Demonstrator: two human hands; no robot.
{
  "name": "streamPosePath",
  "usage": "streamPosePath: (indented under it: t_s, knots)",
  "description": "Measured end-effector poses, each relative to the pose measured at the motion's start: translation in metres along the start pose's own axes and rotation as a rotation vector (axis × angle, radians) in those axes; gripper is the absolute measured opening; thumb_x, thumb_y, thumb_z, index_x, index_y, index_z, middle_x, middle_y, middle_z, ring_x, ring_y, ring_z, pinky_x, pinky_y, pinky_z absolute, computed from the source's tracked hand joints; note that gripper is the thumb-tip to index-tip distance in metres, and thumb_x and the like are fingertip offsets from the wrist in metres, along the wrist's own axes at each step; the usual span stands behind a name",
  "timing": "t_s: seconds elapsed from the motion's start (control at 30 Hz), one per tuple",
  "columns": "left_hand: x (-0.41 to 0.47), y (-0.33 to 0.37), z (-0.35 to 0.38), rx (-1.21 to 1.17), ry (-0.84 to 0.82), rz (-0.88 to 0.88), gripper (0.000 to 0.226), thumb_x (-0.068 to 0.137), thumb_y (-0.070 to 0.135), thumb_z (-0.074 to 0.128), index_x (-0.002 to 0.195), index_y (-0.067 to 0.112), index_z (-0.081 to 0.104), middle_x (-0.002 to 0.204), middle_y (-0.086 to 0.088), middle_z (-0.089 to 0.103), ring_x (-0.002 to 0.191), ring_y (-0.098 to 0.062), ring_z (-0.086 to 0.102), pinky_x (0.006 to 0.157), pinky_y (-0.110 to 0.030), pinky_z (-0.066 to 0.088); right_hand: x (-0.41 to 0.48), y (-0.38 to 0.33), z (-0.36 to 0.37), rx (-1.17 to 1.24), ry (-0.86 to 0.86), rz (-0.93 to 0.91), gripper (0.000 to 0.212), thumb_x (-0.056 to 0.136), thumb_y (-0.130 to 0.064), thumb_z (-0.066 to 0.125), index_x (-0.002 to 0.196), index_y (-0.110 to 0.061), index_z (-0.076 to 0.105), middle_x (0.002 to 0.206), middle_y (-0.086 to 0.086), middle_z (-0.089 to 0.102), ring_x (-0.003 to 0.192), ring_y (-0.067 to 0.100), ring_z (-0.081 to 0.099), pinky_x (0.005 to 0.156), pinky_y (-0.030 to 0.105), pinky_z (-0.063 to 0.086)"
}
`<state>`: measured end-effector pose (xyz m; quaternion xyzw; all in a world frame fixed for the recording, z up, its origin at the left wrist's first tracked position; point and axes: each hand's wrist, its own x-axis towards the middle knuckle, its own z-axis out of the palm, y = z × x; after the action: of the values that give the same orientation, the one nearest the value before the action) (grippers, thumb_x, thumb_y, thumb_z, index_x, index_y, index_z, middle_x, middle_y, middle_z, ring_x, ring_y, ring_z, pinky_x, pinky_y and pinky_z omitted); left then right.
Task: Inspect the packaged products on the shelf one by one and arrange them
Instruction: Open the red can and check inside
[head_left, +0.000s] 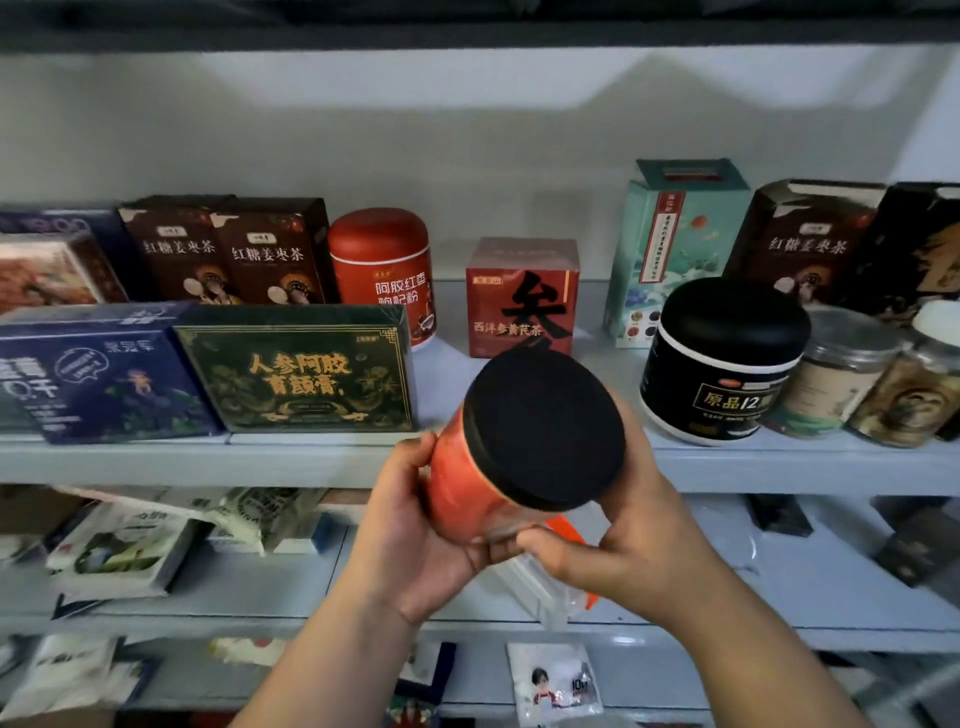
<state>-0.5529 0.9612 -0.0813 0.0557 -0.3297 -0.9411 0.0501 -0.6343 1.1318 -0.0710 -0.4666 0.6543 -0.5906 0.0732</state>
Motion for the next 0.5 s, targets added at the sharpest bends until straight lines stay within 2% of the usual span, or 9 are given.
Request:
streamPosePath:
  t_s: [0.03, 0.1, 0.17, 0.2, 0.27, 0.33, 0.4, 0.5]
  knots:
    - [-0.001, 0.003, -0.003, 0.029, 0.019, 0.034, 0.068, 0.072, 0.046, 0.07, 0.131, 0.014, 0.064, 0.117, -0.021, 0.071, 0.088, -0.04, 0.073, 0.06, -0.045, 0.059, -0.002, -0.003, 0.0, 0.078, -0.007, -0.001, 0.105, 0.073, -0.02, 0.087, 0.153, -0.048, 0.025, 0.149, -0.022, 0.049, 0.143, 0.009, 0.046, 0.11, 0.028, 0.046]
    - [-0.001, 0.006, -0.013, 0.123, -0.017, 0.139, 0.081, 0.07, 0.048, 0.078, 0.141, 0.02, 0.053, 0.136, -0.019, 0.062, 0.111, -0.042, 0.066, 0.077, -0.054, 0.059, -0.003, -0.011, 0.001, 0.2, 0.019, 0.028, 0.101, 0.074, -0.035, 0.086, 0.155, -0.043, 0.026, 0.149, -0.018, 0.052, 0.142, 0.013, 0.048, 0.109, 0.032, 0.048]
    - [-0.003, 0.006, -0.017, 0.204, -0.028, 0.251, 0.081, 0.064, 0.044, 0.087, 0.136, 0.023, 0.055, 0.14, -0.019, 0.058, 0.119, -0.043, 0.06, 0.092, -0.063, 0.05, 0.0, -0.022, 0.004, 0.175, 0.094, 0.09, 0.089, 0.072, -0.059, 0.079, 0.15, -0.049, 0.038, 0.144, -0.016, 0.055, 0.137, 0.01, 0.053, 0.106, 0.036, 0.051]
    - [-0.003, 0.004, -0.018, 0.22, -0.034, 0.298, 0.077, 0.064, 0.039, 0.087, 0.133, 0.023, 0.056, 0.136, -0.02, 0.058, 0.118, -0.042, 0.06, 0.094, -0.063, 0.049, 0.002, -0.026, 0.007, 0.086, 0.139, 0.123, 0.083, 0.071, -0.067, 0.074, 0.146, -0.052, 0.042, 0.143, -0.015, 0.053, 0.135, 0.007, 0.052, 0.107, 0.037, 0.05]
    - [-0.003, -0.002, -0.019, 0.217, -0.012, 0.374, 0.061, 0.07, 0.029, 0.077, 0.128, 0.023, 0.058, 0.13, -0.019, 0.06, 0.113, -0.037, 0.063, 0.089, -0.055, 0.054, 0.007, -0.03, 0.017, -0.144, 0.232, 0.171, 0.078, 0.072, -0.076, 0.062, 0.144, -0.054, 0.042, 0.14, -0.02, 0.048, 0.131, -0.005, 0.048, 0.108, 0.031, 0.048]
    - [-0.004, -0.007, -0.018, 0.226, 0.037, 0.425, 0.047, 0.075, 0.028, 0.065, 0.122, 0.024, 0.061, 0.123, -0.014, 0.065, 0.107, -0.034, 0.066, 0.082, -0.048, 0.059, 0.008, -0.03, 0.028, -0.228, 0.315, 0.158, 0.073, 0.076, -0.076, 0.056, 0.144, -0.052, 0.044, 0.134, -0.022, 0.048, 0.124, -0.01, 0.048, 0.103, 0.021, 0.048]
    - [-0.006, -0.01, -0.016, 0.257, 0.129, 0.441, 0.036, 0.079, 0.026, 0.057, 0.115, 0.025, 0.062, 0.112, -0.008, 0.071, 0.099, -0.031, 0.069, 0.076, -0.047, 0.058, 0.006, -0.027, 0.035, -0.263, 0.372, 0.1, 0.067, 0.08, -0.072, 0.056, 0.141, -0.045, 0.051, 0.127, -0.015, 0.053, 0.119, -0.005, 0.053, 0.097, 0.017, 0.048]
    - [-0.009, -0.008, -0.014, 0.278, 0.201, 0.425, 0.032, 0.081, 0.027, 0.049, 0.11, 0.025, 0.063, 0.103, -0.005, 0.073, 0.09, -0.027, 0.072, 0.068, -0.043, 0.059, 0.002, -0.024, 0.037, -0.271, 0.388, 0.019, 0.059, 0.085, -0.064, 0.058, 0.137, -0.036, 0.058, 0.122, -0.005, 0.056, 0.115, 0.004, 0.058, 0.094, 0.019, 0.05]
